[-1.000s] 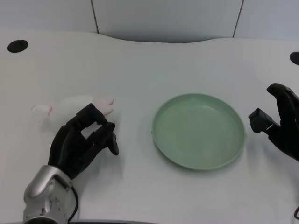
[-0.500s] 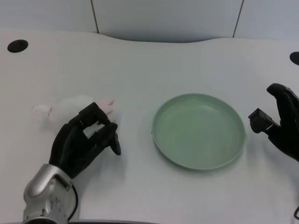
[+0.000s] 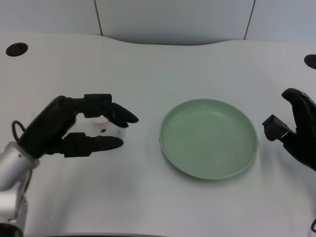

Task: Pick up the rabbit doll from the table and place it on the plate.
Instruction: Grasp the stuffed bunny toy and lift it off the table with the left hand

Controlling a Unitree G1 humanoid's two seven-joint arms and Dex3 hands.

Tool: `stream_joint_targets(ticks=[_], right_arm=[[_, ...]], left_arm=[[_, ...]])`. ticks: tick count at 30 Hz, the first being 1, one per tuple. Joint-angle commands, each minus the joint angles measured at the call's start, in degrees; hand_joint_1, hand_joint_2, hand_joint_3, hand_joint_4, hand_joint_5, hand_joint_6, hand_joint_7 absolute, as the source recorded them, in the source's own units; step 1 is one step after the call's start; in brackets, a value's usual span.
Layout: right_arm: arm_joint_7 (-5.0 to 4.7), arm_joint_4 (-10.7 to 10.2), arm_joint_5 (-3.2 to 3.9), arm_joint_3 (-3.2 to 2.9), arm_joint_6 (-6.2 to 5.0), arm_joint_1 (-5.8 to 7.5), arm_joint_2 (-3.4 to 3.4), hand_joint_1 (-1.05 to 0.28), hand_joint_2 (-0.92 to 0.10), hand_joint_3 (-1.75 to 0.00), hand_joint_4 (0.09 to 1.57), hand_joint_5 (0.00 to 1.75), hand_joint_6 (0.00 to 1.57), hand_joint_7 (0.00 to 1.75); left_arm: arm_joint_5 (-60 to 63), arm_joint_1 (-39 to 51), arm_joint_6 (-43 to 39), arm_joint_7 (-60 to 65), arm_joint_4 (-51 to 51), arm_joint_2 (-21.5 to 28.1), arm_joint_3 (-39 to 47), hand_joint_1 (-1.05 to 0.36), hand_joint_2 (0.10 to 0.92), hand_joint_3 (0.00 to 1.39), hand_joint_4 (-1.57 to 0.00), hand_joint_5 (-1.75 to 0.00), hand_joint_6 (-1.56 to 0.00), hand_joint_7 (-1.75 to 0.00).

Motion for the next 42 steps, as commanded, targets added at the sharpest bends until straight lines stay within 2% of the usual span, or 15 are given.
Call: stream_joint_targets(ticks=[1,3,6,7,9,11,14,16,20,22,26,42], right_arm=[[0.20,-0.09,0.15,-0.36,-0.05,-0.11,-0.79,-0.60,-0.92,-0.21,0.84,1.75,0.78,1.75],[0.22,0.00,0.07,-0.31,-0.12,-0.11,-0.86,-0.60,-0.92,-0.21,0.84,1.75,0.78,1.75],[0.27,0.12,0.18,-0.38,0.18,-0.09,-0.94,-0.60,-0.92,-0.22,0.84,1.75,0.78,1.75],[0.32,0.12,0.29,-0.47,0.37,-0.06,-0.94,-0.60,-0.92,-0.21,0.84,1.75,0.78,1.75],[0.09,0.02,0.24,-0.45,0.35,0.06,-0.93,-0.60,-0.92,-0.20,0.84,1.75,0.77,1.75],[-0.06,-0.05,0.18,-0.41,0.28,0.12,-0.90,-0.60,-0.92,-0.20,0.84,1.75,0.77,1.75],[-0.08,0.11,0.24,-0.41,0.89,-0.11,-0.95,-0.59,-0.92,-0.20,0.83,1.75,0.78,1.75],[0.31,0.21,0.24,-0.44,0.71,-0.11,-0.93,-0.58,-0.92,-0.21,0.83,1.75,0.78,1.75],[-0.39,-0.36,-0.19,-0.12,-0.32,0.27,-0.61,-0.59,-0.92,-0.22,0.83,1.75,0.79,1.75],[-0.53,-0.39,-0.19,-0.09,-0.23,0.28,-0.61,-0.60,-0.92,-0.23,0.84,1.75,0.79,1.75],[-0.15,-0.10,0.03,-0.23,0.24,0.12,-0.73,-0.59,-0.92,-0.22,0.84,1.75,0.79,1.75],[-0.15,-0.09,0.03,-0.24,0.24,0.12,-0.73,-0.59,-0.92,-0.22,0.84,1.75,0.79,1.75]], left_arm=[[7.44,-0.99,-4.13,6.43,0.47,4.08,-0.48,-0.72,0.921,0.18,-0.51,-0.12,-0.63,-0.01],[14.27,-1.82,-6.16,12.50,1.01,6.21,-0.48,-0.73,0.921,0.19,-0.48,-0.09,-0.60,0.00],[25.68,-3.63,-7.96,23.79,3.09,9.05,-0.99,-0.84,0.921,0.24,-0.36,-0.01,-0.46,0.00],[28.75,-4.35,-8.02,27.38,4.24,9.85,-1.57,-0.90,0.921,0.26,-0.26,-0.01,-0.36,0.00],[36.03,-6.31,-6.39,36.03,6.59,11.88,-3.42,-0.99,0.921,0.30,-0.12,0.00,-0.20,0.00],[39.71,-7.46,-5.67,41.82,8.25,13.17,-5.39,-1.03,0.921,0.31,-0.07,0.00,-0.13,0.00],[45.60,-11.32,-1.75,50.68,12.48,15.46,-9.50,-1.05,0.921,0.31,-0.01,0.00,-0.04,0.00],[48.10,-13.68,0.22,55.27,15.46,16.29,-12.32,-1.05,0.921,0.30,-0.02,-0.01,-0.02,0.00],[49.71,-19.42,2.49,61.70,26.04,15.37,-18.17,-1.05,0.921,0.30,-0.07,-0.04,-0.05,-0.02],[49.51,-21.17,2.82,63.44,29.74,14.88,-20.46,-1.05,0.921,0.30,-0.09,-0.05,-0.07,-0.03],[47.32,-23.56,4.97,63.02,36.96,12.34,-23.32,-1.05,0.921,0.29,-0.13,-0.08,-0.12,-0.05],[43.67,-24.79,5.05,64.52,38.98,12.77,-28.20,-1.05,0.921,0.28,-0.13,-0.09,-0.14,-0.05]])
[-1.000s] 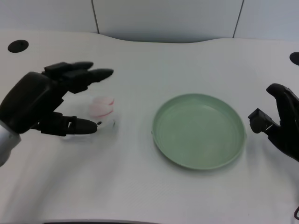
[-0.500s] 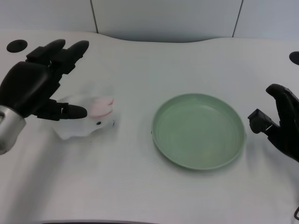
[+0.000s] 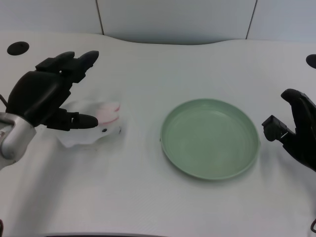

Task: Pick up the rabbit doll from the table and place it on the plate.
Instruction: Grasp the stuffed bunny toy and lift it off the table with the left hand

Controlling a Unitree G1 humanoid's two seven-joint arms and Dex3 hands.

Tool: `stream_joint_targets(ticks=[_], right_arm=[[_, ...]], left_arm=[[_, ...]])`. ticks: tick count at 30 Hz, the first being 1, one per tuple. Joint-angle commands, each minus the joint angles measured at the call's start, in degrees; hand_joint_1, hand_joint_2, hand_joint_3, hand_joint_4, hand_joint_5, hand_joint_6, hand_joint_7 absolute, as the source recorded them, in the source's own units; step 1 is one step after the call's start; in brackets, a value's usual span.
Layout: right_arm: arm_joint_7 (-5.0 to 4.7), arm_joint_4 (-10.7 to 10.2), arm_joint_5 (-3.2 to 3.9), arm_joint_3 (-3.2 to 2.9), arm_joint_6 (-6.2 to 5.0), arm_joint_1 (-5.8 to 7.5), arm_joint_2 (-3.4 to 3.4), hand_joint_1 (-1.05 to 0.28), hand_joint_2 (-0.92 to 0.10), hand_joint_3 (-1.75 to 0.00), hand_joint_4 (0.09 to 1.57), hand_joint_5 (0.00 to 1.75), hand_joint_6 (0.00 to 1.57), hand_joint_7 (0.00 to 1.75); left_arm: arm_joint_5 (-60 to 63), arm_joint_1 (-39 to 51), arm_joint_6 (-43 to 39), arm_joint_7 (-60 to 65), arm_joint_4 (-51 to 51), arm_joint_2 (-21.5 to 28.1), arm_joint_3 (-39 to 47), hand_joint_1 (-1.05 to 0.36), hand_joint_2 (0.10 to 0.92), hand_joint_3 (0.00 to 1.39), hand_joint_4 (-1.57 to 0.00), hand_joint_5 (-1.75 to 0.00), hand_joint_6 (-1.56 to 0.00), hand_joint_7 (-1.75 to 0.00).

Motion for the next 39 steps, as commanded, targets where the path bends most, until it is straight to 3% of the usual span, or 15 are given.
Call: stream_joint_targets(ticks=[1,12,15,17,19,28,34,36,39], right_arm=[[0.09,-0.01,0.16,-0.42,-0.10,0.07,-0.72,-0.59,-0.92,-0.22,0.84,1.75,0.79,1.75],[0.09,-0.01,0.16,-0.41,-0.10,0.07,-0.72,-0.59,-0.92,-0.22,0.84,1.75,0.79,1.75],[-0.24,-0.31,-0.04,-0.19,0.07,0.24,-0.75,-0.59,-0.92,-0.22,0.84,1.75,0.78,1.75],[0.34,-0.40,0.42,-0.43,0.66,0.23,-0.70,-0.59,-0.92,-0.21,0.84,1.75,0.79,1.75],[0.62,-0.48,0.61,-0.57,0.92,0.24,-0.66,-0.59,-0.92,-0.21,0.84,1.75,0.79,1.75],[0.32,-0.78,0.64,-0.74,0.98,0.36,-0.81,-0.59,-0.92,-0.20,0.85,1.75,0.79,1.75],[0.47,-0.78,0.44,-0.62,0.46,0.40,-0.75,-0.60,-0.92,-0.20,0.85,1.75,0.79,1.75],[0.62,-0.79,0.17,-0.41,-0.10,0.48,-0.77,-0.60,-0.92,-0.21,0.85,1.75,0.80,1.75],[0.66,-1.00,0.31,-0.46,0.00,0.58,-0.74,-0.60,-0.92,-0.23,0.85,1.75,0.80,1.75]], left_arm=[[-0.97,-0.27,0.32,1.13,0.57,1.00,-0.69,-1.05,0.921,0.28,-0.13,-0.09,-0.14,-0.05],[-1.53,-0.33,0.39,1.28,0.60,1.11,-1.39,-1.05,0.921,0.28,-0.13,-0.09,-0.14,-0.04],[-7.09,-0.04,6.60,-7.00,6.18,-5.40,1.98,-1.05,0.921,0.30,-0.23,-0.14,-0.20,-0.06],[-5.44,-3.38,17.28,-11.61,8.60,-8.27,-0.21,-1.05,0.921,0.25,-0.35,-0.15,-0.29,-0.06],[-4.69,-4.86,22.00,-13.47,9.25,-9.23,-1.42,-1.05,0.921,0.23,-0.42,-0.14,-0.34,-0.05],[-4.27,-5.07,23.70,-12.88,9.20,-9.61,-3.13,-1.05,0.921,0.19,-0.54,-0.13,-0.40,-0.03],[-3.99,-5.03,24.55,-13.31,9.27,-9.78,-4.12,-1.05,0.921,0.17,-0.56,-0.09,-0.41,-0.02],[-4.13,-5.24,25.25,-14.46,9.34,-9.89,-4.37,-1.04,0.921,0.15,-0.52,-0.05,-0.40,-0.01],[-2.78,-5.85,27.16,-15.85,9.49,-10.05,-6.10,-1.05,0.921,0.20,-0.41,-0.01,-0.35,0.00]])
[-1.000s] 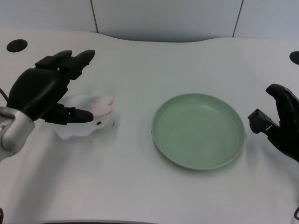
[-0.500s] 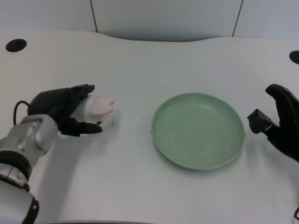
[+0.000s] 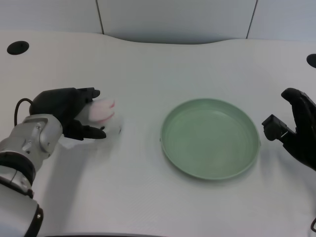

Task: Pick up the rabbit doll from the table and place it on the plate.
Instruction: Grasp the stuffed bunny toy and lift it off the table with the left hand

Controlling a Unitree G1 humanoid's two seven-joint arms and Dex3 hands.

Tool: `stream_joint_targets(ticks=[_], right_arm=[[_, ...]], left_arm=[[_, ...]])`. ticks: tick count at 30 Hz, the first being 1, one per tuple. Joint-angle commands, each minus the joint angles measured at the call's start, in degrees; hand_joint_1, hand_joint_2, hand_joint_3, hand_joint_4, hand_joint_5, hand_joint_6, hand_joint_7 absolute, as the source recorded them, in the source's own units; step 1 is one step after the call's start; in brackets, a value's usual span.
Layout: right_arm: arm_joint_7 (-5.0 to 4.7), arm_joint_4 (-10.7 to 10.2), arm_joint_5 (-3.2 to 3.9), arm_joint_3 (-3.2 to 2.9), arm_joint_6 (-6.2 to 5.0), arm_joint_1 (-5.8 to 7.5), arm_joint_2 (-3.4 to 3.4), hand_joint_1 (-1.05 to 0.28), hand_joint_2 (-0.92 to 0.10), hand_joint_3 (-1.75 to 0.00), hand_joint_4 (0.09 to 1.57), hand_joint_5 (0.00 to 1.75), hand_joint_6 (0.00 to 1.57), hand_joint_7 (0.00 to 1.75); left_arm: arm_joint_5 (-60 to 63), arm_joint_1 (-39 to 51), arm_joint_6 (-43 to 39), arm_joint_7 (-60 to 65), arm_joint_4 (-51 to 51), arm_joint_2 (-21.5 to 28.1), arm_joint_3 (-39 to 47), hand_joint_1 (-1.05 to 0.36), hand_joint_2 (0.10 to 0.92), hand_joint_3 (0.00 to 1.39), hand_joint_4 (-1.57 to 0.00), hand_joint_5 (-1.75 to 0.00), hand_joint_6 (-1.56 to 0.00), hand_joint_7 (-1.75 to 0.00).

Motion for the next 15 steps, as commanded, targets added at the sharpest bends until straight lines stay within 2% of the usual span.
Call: stream_joint_targets(ticks=[1,3,15], right_arm=[[0.38,-0.53,0.23,-0.38,-0.55,0.57,-0.72,-0.60,-0.92,-0.23,0.85,1.75,0.80,1.75],[0.34,-0.63,0.33,-0.46,-0.52,0.63,-0.70,-0.60,-0.92,-0.23,0.85,1.75,0.80,1.75],[0.28,-0.75,0.49,-0.59,-0.29,0.68,-0.66,-0.60,-0.92,-0.22,0.85,1.75,0.79,1.75]], left_arm=[[1.88,-0.87,2.51,-2.27,0.68,0.00,-2.20,-1.05,0.921,0.25,-0.33,0.00,-0.30,0.00],[2.27,-1.12,3.45,-2.77,0.73,-0.14,-2.87,-1.05,0.921,0.30,-0.24,0.00,-0.25,0.00],[2.13,-1.17,3.77,-2.92,0.69,-0.20,-3.10,-1.05,0.921,0.32,-0.27,-0.02,-0.25,-0.01]])
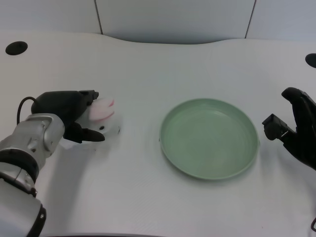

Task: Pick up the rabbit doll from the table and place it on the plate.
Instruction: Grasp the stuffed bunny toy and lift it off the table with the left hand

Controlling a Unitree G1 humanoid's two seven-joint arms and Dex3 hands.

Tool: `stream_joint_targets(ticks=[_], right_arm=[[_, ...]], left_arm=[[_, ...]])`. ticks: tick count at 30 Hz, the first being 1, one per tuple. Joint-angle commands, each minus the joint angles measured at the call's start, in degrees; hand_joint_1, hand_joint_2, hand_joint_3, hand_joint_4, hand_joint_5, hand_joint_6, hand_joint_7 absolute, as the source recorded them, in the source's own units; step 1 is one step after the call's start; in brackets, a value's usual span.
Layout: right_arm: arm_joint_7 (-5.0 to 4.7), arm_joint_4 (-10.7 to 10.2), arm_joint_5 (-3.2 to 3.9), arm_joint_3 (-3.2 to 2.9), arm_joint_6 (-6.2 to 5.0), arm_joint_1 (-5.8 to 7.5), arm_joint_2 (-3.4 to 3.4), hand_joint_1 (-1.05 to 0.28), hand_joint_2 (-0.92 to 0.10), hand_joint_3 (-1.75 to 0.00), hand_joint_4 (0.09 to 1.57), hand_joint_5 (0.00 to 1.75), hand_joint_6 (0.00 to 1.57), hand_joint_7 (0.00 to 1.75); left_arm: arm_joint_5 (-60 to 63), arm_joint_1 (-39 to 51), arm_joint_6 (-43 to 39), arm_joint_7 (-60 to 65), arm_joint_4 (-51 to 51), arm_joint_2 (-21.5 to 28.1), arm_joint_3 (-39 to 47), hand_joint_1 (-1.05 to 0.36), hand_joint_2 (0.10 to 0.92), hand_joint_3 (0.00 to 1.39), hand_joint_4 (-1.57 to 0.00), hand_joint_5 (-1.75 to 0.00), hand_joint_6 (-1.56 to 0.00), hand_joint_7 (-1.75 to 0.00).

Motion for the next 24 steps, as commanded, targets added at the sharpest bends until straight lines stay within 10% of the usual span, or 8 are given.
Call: stream_joint_targets(ticks=[1,16,19,21,24], right_arm=[[0.28,-0.42,0.47,-0.57,-0.28,0.63,-0.66,-0.60,-0.92,-0.22,0.85,1.75,0.79,1.75],[0.73,-0.58,0.63,-0.62,-0.25,0.71,-0.60,-0.60,-0.92,-0.22,0.85,1.75,0.79,1.75],[1.66,-1.11,1.03,-0.77,-0.21,0.93,-0.40,-0.60,-0.92,-0.21,0.83,1.75,0.76,1.75],[2.81,-2.26,1.83,-1.05,-0.01,1.21,-0.07,-0.61,-0.92,-0.22,0.83,1.75,0.75,1.75],[3.87,-3.04,2.26,-1.02,0.02,1.40,-0.03,-0.61,-0.92,-0.24,0.82,1.75,0.74,1.75]], left_arm=[[0.12,-0.25,0.43,-0.75,0.64,0.31,-0.24,-1.05,0.921,0.32,-0.27,-0.02,-0.25,-0.01],[0.33,-0.46,1.00,0.89,0.73,-0.10,-0.29,-1.05,0.921,0.32,-0.27,-0.02,-0.25,0.00],[0.70,-0.92,2.93,3.91,0.95,-1.27,-0.31,-0.96,0.920,0.12,-0.70,-0.08,-0.54,-0.04],[1.72,-1.54,4.20,5.52,1.07,-2.31,-1.15,-0.70,0.921,0.08,-1.20,-0.35,-1.14,-0.15],[2.36,-2.39,4.38,6.36,1.12,-2.73,-1.60,-0.59,0.921,0.10,-1.39,-0.32,-1.34,-0.10]])
